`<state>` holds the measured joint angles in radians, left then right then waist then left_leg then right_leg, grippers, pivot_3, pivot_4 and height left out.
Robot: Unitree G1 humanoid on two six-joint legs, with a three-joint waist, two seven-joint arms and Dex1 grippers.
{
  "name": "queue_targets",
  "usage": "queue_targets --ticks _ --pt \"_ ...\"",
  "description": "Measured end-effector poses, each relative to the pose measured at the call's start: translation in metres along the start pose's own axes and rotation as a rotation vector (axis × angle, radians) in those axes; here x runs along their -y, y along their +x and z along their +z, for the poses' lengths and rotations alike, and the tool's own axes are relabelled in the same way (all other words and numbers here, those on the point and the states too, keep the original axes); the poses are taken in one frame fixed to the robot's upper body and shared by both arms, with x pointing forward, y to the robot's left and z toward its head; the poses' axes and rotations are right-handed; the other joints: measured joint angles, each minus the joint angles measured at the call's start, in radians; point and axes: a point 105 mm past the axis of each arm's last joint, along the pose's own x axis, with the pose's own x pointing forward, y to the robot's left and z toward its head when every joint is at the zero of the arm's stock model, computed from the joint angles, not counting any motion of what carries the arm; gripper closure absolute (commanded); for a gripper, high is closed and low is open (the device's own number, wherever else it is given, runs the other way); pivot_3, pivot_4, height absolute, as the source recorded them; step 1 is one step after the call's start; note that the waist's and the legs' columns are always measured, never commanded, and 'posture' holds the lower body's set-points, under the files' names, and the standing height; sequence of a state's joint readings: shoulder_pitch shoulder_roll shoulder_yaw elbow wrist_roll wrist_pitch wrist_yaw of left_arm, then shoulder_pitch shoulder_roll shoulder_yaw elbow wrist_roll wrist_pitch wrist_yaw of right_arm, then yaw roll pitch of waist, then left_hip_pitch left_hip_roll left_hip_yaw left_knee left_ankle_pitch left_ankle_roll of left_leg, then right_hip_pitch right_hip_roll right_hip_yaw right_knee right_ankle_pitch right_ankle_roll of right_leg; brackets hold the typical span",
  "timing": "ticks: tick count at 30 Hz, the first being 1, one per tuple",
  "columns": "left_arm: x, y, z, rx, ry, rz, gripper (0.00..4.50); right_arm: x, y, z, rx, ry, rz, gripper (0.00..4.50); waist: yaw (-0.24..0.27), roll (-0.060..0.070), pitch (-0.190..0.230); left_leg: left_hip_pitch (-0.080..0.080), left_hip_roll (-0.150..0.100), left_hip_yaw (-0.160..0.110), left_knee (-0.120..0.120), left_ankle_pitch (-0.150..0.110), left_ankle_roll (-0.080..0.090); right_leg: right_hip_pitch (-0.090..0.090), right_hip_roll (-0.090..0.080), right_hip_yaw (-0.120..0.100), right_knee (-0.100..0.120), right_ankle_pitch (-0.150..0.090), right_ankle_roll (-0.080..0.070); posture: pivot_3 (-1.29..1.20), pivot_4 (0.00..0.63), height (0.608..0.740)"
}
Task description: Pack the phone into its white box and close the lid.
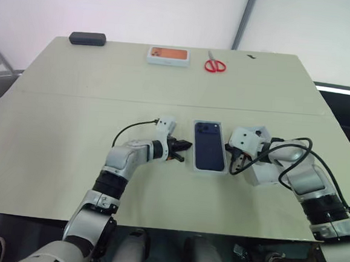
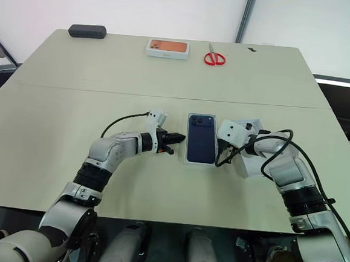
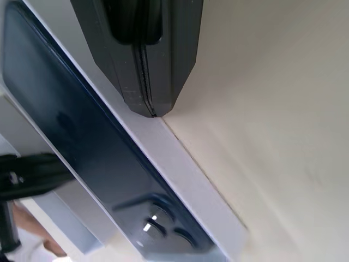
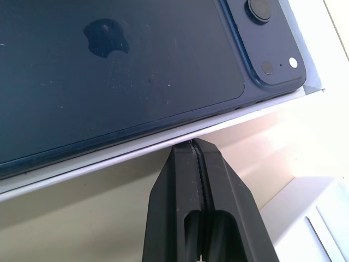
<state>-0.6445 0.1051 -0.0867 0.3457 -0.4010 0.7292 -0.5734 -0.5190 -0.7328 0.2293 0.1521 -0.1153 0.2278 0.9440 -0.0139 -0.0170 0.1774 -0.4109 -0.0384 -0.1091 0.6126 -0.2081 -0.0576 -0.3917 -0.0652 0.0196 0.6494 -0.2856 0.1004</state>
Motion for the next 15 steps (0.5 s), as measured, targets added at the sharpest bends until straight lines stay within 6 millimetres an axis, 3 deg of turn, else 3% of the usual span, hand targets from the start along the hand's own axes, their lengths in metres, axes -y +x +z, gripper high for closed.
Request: queue_targets --ticks 4,8,15 --pt "-0.011 -0.003 0.007 0.036 -0.004 0.053 4.50 0.006 0.000 0.004 0.009 -0.014 -0.017 4.47 -0.002 0.000 0.000 0.000 0.000 0.000 0.000 0.000 0.000 0.000 0.000 0.000 0.000 0.000 0.000 0.00 0.150 0.740" --pt "-0.013 -0.004 0.008 0.049 -0.002 0.070 4.50 0.032 0.001 0.007 0.007 -0.051 -0.136 4.47 0.000 0.000 0.000 0.000 0.000 0.000 0.000 0.000 0.000 0.000 0.000 0.000 0.000 0.000 0.000 0.00 0.150 0.740" --pt "-0.002 -0.016 0.017 0.092 0.035 0.031 4.50 0.047 0.004 -0.011 -0.070 -0.058 -0.214 4.47 0.002 0.000 0.000 0.000 0.000 0.000 0.000 0.000 0.000 0.000 0.000 0.000 0.001 0.000 0.000 0.00 0.150 0.740"
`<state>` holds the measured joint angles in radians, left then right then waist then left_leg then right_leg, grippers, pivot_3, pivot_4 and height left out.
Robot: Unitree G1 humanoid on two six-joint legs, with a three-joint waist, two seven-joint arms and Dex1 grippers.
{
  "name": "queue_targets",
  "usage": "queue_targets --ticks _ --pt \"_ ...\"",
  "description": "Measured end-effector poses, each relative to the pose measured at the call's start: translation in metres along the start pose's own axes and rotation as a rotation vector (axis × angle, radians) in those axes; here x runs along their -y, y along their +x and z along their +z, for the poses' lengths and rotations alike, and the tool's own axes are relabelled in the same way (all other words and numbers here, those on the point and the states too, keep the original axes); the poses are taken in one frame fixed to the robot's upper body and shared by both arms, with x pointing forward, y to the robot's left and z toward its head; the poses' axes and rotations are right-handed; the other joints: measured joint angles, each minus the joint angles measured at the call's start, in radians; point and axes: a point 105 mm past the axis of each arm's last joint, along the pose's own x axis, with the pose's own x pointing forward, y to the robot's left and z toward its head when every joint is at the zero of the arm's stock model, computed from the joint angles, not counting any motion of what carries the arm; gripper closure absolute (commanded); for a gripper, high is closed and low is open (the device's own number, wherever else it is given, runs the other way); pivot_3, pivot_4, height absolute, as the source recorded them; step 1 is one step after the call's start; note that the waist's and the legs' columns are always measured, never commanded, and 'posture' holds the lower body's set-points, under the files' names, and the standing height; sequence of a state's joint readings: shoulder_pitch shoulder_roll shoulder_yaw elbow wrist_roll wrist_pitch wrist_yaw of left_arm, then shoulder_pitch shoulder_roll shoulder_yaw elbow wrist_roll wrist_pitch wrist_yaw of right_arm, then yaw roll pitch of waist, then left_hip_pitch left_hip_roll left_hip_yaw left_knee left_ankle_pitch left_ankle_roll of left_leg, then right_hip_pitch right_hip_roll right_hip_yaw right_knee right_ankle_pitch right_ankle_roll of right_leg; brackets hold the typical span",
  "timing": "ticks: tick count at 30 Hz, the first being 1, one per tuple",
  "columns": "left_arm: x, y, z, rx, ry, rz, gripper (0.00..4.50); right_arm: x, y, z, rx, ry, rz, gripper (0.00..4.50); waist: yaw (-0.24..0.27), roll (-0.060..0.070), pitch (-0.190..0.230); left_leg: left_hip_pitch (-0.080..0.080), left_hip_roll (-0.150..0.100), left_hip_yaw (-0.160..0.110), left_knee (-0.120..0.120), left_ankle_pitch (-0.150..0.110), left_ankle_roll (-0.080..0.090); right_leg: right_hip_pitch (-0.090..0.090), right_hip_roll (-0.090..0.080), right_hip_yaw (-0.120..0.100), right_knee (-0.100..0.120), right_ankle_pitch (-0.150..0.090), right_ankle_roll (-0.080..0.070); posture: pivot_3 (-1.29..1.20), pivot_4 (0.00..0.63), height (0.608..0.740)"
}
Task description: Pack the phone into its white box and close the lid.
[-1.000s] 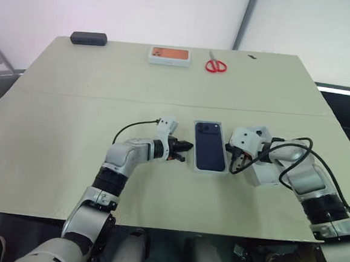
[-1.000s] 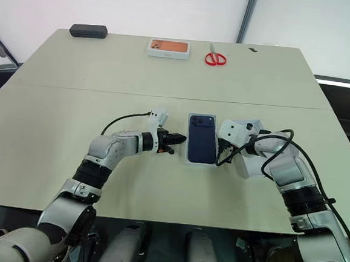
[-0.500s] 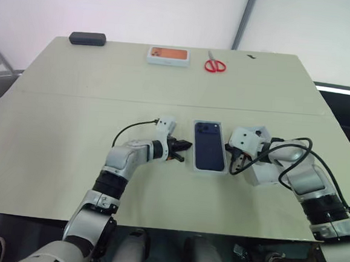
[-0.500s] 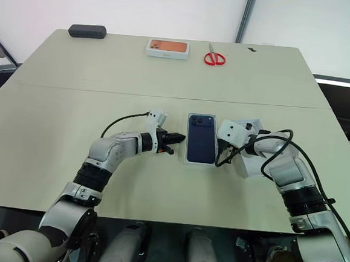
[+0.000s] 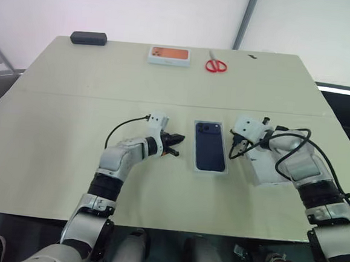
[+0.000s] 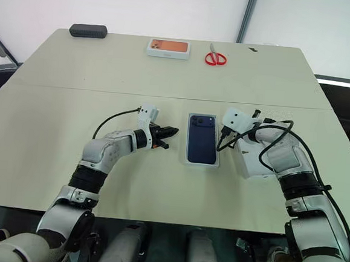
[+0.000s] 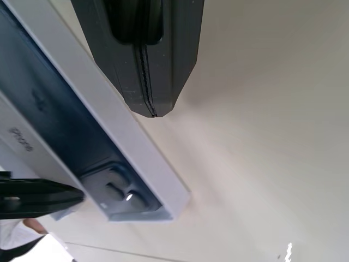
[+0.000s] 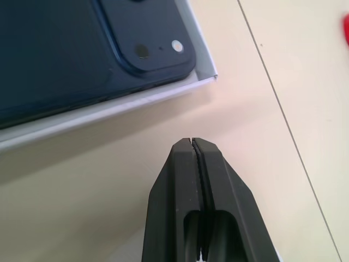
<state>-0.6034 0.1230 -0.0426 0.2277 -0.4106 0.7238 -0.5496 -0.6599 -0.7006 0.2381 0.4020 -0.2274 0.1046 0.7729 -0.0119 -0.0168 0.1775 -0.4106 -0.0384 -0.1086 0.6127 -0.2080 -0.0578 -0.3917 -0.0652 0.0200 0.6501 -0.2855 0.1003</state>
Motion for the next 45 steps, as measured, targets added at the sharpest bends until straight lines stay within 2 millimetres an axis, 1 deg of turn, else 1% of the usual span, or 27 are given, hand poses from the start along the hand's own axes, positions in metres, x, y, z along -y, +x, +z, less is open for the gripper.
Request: queue_targets --ticks 2,4,7,9,10,11,13,17,19,20,22,25,28,31,33,36,40,45 --pt "0.005 -0.004 0.009 0.025 0.015 -0.025 4.50 0.002 0.001 -0.002 -0.008 0.001 -0.006 4.47 -0.001 0.000 0.000 0.000 0.000 0.000 0.000 0.000 0.000 0.000 0.000 0.000 0.000 0.000 0.000 0.00 0.150 0.740" --pt "0.003 -0.011 0.017 0.038 0.034 -0.018 4.50 0.002 0.001 -0.003 -0.008 -0.011 -0.009 4.47 -0.002 0.000 0.000 0.000 0.000 0.000 0.000 0.000 0.000 0.000 0.000 0.000 0.000 0.000 0.000 0.00 0.150 0.740" --pt "-0.005 -0.021 0.018 0.036 0.046 -0.006 4.50 0.003 0.001 -0.001 0.008 0.031 -0.004 4.47 -0.007 0.000 0.000 0.000 0.001 0.000 0.000 0.000 0.000 0.000 0.001 0.001 0.001 0.000 0.000 0.00 0.150 0.740" --pt "-0.010 -0.028 0.017 0.027 0.053 -0.005 4.50 0.004 -0.002 0.006 0.045 0.092 0.003 4.47 -0.007 0.001 0.000 0.000 0.001 0.000 0.000 0.000 0.000 -0.001 0.001 0.000 0.001 0.000 0.000 0.00 0.150 0.740" --pt "-0.012 -0.031 0.018 0.028 0.050 -0.004 4.25 0.005 -0.003 0.009 0.059 0.112 0.008 4.24 -0.006 0.001 0.000 0.000 0.001 0.000 0.000 0.000 0.000 -0.001 0.001 0.000 0.001 0.000 0.000 0.00 0.150 0.740" --pt "-0.016 -0.036 0.020 0.033 0.055 0.001 3.94 0.006 -0.006 0.013 0.077 0.142 0.016 3.95 -0.005 0.001 0.000 0.000 0.001 0.000 0.000 0.000 0.000 0.000 0.001 0.000 0.001 0.000 0.000 0.00 0.150 0.740" --pt "-0.023 -0.045 0.024 0.039 0.084 0.012 3.17 0.009 -0.012 0.016 0.101 0.208 0.014 3.17 -0.003 0.001 0.000 0.000 0.001 0.000 0.000 0.000 0.000 0.000 0.001 0.000 0.001 0.000 0.000 0.00 0.150 0.740" --pt "-0.032 -0.063 0.030 0.032 0.137 0.005 1.19 0.009 -0.023 0.016 0.102 0.295 0.003 1.07 -0.001 0.001 0.001 0.000 0.001 0.000 0.000 0.000 0.000 0.000 0.000 0.000 0.001 0.000 0.000 0.00 0.150 0.740" --pt "-0.032 -0.067 0.032 0.034 0.154 -0.011 0.21 0.008 -0.027 0.018 0.104 0.351 -0.008 0.08 -0.001 0.001 0.001 0.000 0.001 -0.001 0.000 0.000 0.000 -0.001 0.000 0.001 0.001 0.000 0.000 0.00 0.150 0.740" --pt "-0.032 -0.070 0.034 0.033 0.162 -0.023 0.09 0.008 -0.029 0.019 0.101 0.387 -0.017 0.04 -0.001 0.001 0.001 0.000 0.001 -0.001 0.000 0.000 0.000 -0.001 0.000 0.001 0.001 0.000 0.000 0.00 0.150 0.740" --pt "-0.033 -0.074 0.035 0.035 0.181 -0.047 0.09 0.004 -0.035 0.017 0.078 0.449 -0.025 0.04 -0.001 0.001 0.001 0.000 0.001 -0.002 0.000 0.000 0.000 -0.001 0.000 0.001 0.001 0.000 0.000 0.00 0.150 0.740" --pt "-0.033 -0.079 0.035 0.041 0.213 -0.087 0.09 -0.008 -0.041 0.005 -0.006 0.538 0.004 0.04 -0.001 0.001 0.001 0.000 0.001 -0.002 0.000 0.000 0.000 -0.001 -0.001 0.001 0.001 0.000 0.000 0.00 0.150 0.740" --pt "-0.027 -0.082 0.040 0.071 0.307 -0.133 0.09 -0.009 -0.056 -0.005 -0.085 0.643 0.024 0.04 0.000 0.003 0.002 0.000 0.001 -0.001 0.000 0.000 0.001 -0.002 -0.001 0.002 0.001 0.000 0.000 0.00 0.150 0.740" --pt "-0.021 -0.088 0.040 0.082 0.357 -0.202 0.09 -0.008 -0.071 -0.004 -0.125 0.733 0.031 0.04 -0.002 0.003 0.002 0.000 0.002 -0.001 -0.001 -0.001 0.001 -0.002 -0.001 0.002 0.001 0.000 -0.001 0.00 0.150 0.740" --pt "-0.018 -0.092 0.039 0.082 0.379 -0.243 0.09 -0.012 -0.077 -0.003 -0.163 0.770 0.036 0.04 -0.004 0.003 0.002 0.000 0.002 -0.001 -0.001 -0.001 0.001 -0.002 -0.001 0.002 0.001 0.000 -0.001 0.00 0.150 0.740" --pt "-0.014 -0.098 0.038 0.079 0.424 -0.297 0.09 -0.024 -0.083 0.003 -0.223 0.848 0.041 0.04 -0.003 0.003 0.002 0.000 0.003 -0.001 -0.001 -0.001 0.001 -0.003 -0.001 0.002 0.001 0.000 -0.001 0.00 0.150 0.740" --pt "-0.011 -0.104 0.031 0.063 0.442 -0.341 0.09 -0.038 -0.083 0.012 -0.233 0.911 0.056 0.04 -0.001 0.003 0.002 -0.001 0.003 -0.001 -0.001 -0.001 0.002 -0.002 -0.002 0.002 0.001 0.000 -0.001 0.00 0.150 0.740" --pt "-0.004 -0.105 0.017 0.020 0.428 -0.410 0.09 -0.038 -0.084 0.006 -0.265 0.914 -0.001 0.04 0.001 0.003 0.002 -0.001 0.002 -0.001 -0.001 -0.001 0.003 -0.002 -0.003 0.002 0.000 0.000 -0.001 0.00 0.150 0.740"
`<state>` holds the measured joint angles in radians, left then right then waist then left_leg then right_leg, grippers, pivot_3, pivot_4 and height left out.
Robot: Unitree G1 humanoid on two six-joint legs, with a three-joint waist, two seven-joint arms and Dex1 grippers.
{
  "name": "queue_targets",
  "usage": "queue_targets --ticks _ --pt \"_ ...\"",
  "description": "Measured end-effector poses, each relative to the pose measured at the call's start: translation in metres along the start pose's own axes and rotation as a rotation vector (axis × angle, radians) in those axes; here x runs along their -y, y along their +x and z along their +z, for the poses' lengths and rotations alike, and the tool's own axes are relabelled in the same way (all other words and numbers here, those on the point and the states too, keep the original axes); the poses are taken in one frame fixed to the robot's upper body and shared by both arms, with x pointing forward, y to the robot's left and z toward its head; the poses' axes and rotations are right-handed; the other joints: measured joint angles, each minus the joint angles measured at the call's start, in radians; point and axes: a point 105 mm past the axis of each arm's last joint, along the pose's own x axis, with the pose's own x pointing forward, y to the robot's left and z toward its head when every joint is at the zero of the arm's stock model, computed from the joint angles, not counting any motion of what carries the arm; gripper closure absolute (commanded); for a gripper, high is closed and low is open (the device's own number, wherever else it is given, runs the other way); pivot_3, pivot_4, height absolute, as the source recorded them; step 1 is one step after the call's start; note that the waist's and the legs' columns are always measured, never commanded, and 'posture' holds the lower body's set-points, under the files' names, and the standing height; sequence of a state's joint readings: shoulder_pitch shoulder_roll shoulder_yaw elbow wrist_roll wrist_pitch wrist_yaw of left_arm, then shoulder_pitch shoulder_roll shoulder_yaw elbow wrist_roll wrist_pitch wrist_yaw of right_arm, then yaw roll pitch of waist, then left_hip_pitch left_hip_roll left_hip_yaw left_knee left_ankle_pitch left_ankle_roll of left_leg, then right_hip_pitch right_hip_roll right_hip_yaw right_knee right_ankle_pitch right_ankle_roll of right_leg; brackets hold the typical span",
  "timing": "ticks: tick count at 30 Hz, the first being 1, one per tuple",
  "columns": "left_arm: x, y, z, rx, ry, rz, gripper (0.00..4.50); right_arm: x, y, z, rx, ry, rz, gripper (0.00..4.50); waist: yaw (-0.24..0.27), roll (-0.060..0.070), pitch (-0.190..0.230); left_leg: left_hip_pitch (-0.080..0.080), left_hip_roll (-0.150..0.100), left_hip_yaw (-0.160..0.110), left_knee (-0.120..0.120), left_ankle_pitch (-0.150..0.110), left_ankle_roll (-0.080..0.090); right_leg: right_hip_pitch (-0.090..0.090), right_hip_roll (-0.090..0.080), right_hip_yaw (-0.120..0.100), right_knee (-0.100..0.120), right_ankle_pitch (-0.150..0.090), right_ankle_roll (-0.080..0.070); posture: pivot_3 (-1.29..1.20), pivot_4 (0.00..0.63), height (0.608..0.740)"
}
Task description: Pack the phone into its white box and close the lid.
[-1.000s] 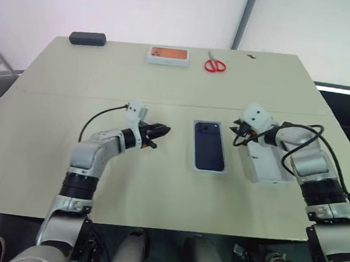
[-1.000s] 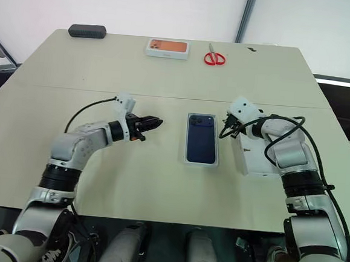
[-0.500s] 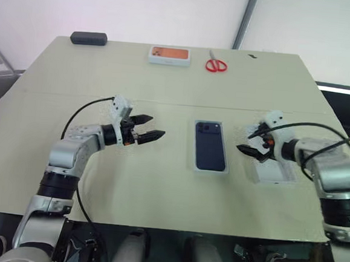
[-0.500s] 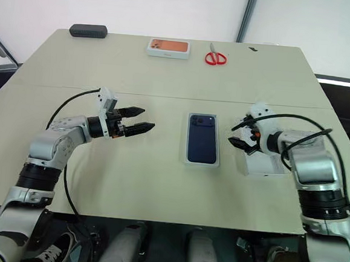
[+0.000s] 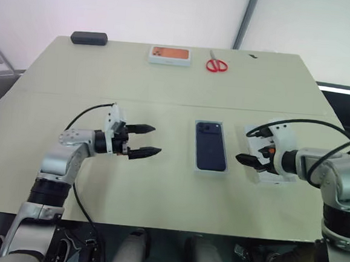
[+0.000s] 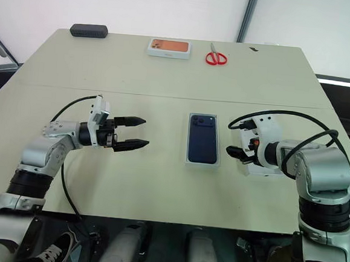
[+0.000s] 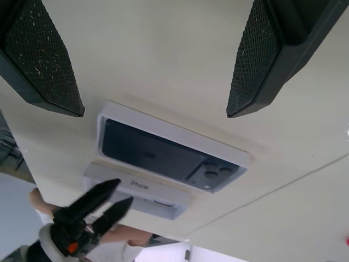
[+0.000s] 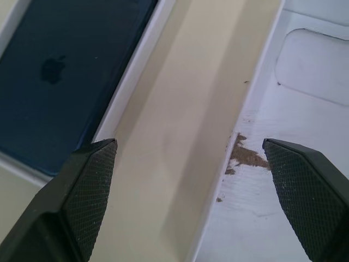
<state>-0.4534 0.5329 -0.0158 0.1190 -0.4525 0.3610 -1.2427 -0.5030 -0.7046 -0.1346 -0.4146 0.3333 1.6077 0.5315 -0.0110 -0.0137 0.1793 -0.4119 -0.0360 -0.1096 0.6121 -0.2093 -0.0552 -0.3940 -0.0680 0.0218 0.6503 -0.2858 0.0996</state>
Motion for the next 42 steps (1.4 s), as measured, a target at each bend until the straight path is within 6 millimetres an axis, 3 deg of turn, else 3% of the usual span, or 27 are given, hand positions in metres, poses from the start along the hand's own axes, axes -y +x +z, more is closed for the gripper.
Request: queue_targets --ticks 8,33,36,42 --pt "0.018 0.006 0.000 0.005 0.056 -0.107 0.09 0.004 0.002 -0.010 -0.045 -0.014 -0.054 0.04 -0.004 0.000 0.000 0.000 0.001 0.000 0.000 0.000 0.001 0.000 0.001 0.000 0.000 0.000 0.000 0.00 0.150 0.740" --pt "0.019 0.010 -0.005 0.024 0.074 -0.049 0.09 0.000 0.016 -0.006 -0.086 0.049 -0.066 0.04 -0.004 0.000 0.000 0.000 0.001 0.000 0.000 0.000 0.001 0.000 0.003 0.000 0.000 0.000 0.000 0.00 0.150 0.740" --pt "0.020 0.011 -0.005 0.028 0.072 -0.050 0.00 -0.001 0.017 -0.007 -0.090 0.044 -0.073 1.29 -0.004 0.000 0.000 0.000 0.001 0.000 0.000 0.000 0.001 0.000 0.003 0.000 0.000 0.000 0.000 0.00 0.150 0.740" --pt "0.019 0.013 -0.005 0.030 0.069 -0.044 0.00 0.000 0.017 -0.009 -0.104 0.028 -0.097 4.44 -0.004 0.000 0.000 0.000 0.001 0.000 0.000 0.000 0.001 0.000 0.003 0.000 0.000 0.000 0.000 0.00 0.150 0.740"
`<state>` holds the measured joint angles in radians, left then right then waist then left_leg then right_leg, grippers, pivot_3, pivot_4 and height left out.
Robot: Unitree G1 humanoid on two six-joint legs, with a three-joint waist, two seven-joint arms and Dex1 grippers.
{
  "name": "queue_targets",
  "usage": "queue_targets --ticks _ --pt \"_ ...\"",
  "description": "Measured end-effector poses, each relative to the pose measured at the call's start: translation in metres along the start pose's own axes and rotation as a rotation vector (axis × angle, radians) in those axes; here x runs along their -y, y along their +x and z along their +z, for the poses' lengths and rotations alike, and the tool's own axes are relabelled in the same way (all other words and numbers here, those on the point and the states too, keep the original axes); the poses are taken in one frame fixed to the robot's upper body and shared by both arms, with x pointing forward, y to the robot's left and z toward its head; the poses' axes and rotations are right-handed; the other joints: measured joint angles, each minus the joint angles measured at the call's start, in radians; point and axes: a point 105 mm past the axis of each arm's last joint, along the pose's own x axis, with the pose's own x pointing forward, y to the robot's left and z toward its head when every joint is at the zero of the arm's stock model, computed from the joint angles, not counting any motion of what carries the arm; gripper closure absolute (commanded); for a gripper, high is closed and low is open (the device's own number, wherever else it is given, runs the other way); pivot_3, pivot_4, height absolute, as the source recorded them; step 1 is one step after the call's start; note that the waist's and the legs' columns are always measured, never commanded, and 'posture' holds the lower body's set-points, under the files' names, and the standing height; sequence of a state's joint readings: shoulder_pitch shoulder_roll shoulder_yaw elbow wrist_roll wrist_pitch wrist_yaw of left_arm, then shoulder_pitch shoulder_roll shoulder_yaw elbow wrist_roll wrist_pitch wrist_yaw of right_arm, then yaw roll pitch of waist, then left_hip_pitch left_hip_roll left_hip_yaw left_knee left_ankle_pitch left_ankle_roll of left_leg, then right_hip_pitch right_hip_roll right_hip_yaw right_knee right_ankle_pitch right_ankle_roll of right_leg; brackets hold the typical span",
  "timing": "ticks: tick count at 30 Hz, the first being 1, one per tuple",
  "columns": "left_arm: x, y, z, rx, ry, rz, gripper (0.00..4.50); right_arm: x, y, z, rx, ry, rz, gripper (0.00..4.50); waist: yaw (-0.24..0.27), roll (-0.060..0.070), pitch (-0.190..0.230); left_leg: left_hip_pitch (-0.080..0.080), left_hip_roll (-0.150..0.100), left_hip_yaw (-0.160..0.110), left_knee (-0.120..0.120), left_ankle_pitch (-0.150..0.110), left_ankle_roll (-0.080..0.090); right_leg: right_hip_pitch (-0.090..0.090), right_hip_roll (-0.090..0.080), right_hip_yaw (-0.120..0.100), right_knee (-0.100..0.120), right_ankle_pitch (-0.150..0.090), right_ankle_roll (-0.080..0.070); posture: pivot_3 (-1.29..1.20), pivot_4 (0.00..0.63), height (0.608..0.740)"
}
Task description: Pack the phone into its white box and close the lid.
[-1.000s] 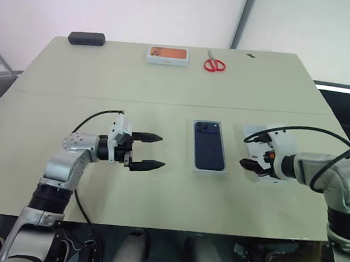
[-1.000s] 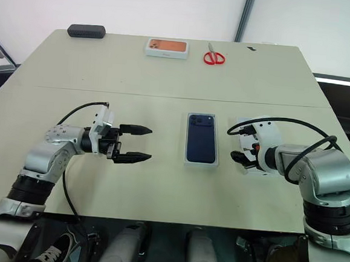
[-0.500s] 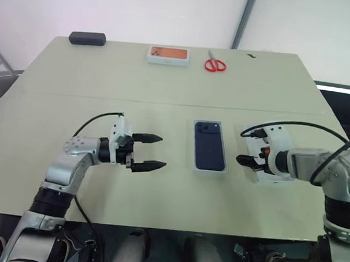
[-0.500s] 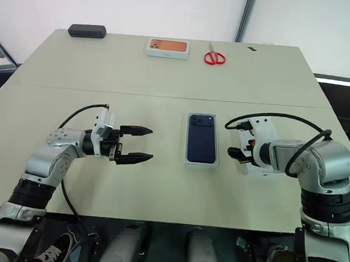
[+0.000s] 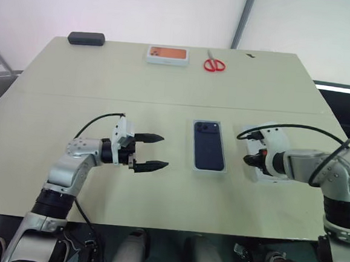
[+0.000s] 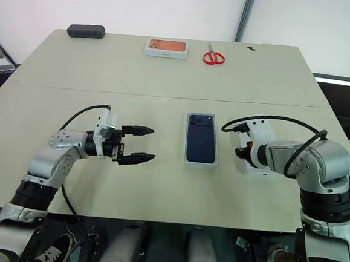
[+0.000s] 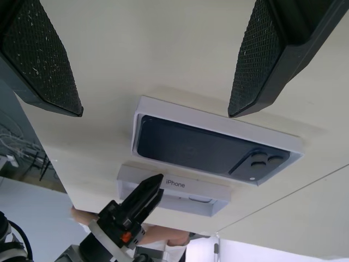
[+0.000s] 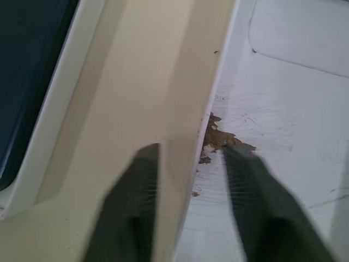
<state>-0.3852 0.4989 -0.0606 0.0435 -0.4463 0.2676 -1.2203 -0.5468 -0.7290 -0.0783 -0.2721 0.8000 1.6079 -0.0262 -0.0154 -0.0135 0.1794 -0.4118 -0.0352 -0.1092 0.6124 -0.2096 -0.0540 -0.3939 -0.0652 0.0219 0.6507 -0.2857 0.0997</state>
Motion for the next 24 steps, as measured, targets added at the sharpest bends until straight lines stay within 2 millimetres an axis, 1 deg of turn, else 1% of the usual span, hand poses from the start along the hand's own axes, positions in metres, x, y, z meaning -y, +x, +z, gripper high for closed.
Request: queue_targets --ticks 4,8,12,16,17,19,22,24 --pt "0.000 0.000 0.000 -0.001 0.000 0.002 0.00 0.001 0.001 -0.005 -0.023 -0.030 -0.025 4.48 0.001 0.000 0.000 0.000 0.000 0.000 0.000 0.000 0.000 0.000 0.000 0.000 0.000 0.000 0.000 0.00 0.150 0.740" --pt "-0.001 0.000 0.000 -0.001 0.001 0.004 0.00 0.000 0.002 -0.004 -0.018 -0.025 -0.031 4.48 0.000 0.000 0.000 0.000 0.000 0.000 0.000 0.000 0.000 0.000 0.000 0.000 0.000 0.000 0.000 0.00 0.150 0.740" --pt "-0.002 0.000 0.000 -0.001 0.001 0.015 0.00 0.001 0.004 -0.001 -0.003 -0.003 -0.048 4.48 -0.002 0.000 0.000 0.000 0.000 0.000 0.000 0.000 0.000 0.000 0.001 0.000 0.000 0.000 0.000 0.00 0.150 0.740" --pt "-0.004 0.000 0.000 0.000 0.000 0.033 0.00 0.004 0.004 0.007 0.036 0.053 -0.058 4.48 -0.001 0.000 0.000 0.000 0.000 0.000 0.000 0.000 0.000 0.000 0.001 0.000 0.000 0.000 0.000 0.00 0.150 0.740" --pt "-0.005 0.000 0.000 0.000 -0.001 0.041 0.00 0.003 0.004 0.011 0.055 0.081 -0.048 4.48 -0.002 0.000 0.000 0.000 0.000 0.000 0.000 0.000 0.000 0.000 0.001 0.000 0.000 0.000 0.000 0.00 0.150 0.740" --pt "-0.007 0.000 0.001 0.002 -0.004 0.053 0.00 -0.001 0.004 0.026 0.117 0.144 -0.016 4.48 -0.005 0.001 0.001 0.000 0.000 0.001 0.000 0.000 0.000 -0.001 0.001 0.001 0.001 0.000 0.000 0.00 0.150 0.740" --pt "-0.012 0.001 0.003 0.015 -0.011 0.076 0.00 -0.009 -0.009 0.061 0.249 0.187 0.050 4.48 -0.004 0.003 0.002 0.000 0.000 0.000 0.000 0.000 0.000 -0.001 0.001 0.001 0.002 0.000 0.000 0.00 0.150 0.740" --pt "-0.016 -0.002 0.005 0.028 -0.028 0.102 0.00 -0.022 -0.017 0.080 0.337 0.213 0.147 4.48 -0.005 0.003 0.002 0.000 0.000 0.000 -0.001 0.000 0.000 -0.001 0.002 0.001 0.002 0.000 0.000 0.00 0.150 0.740"
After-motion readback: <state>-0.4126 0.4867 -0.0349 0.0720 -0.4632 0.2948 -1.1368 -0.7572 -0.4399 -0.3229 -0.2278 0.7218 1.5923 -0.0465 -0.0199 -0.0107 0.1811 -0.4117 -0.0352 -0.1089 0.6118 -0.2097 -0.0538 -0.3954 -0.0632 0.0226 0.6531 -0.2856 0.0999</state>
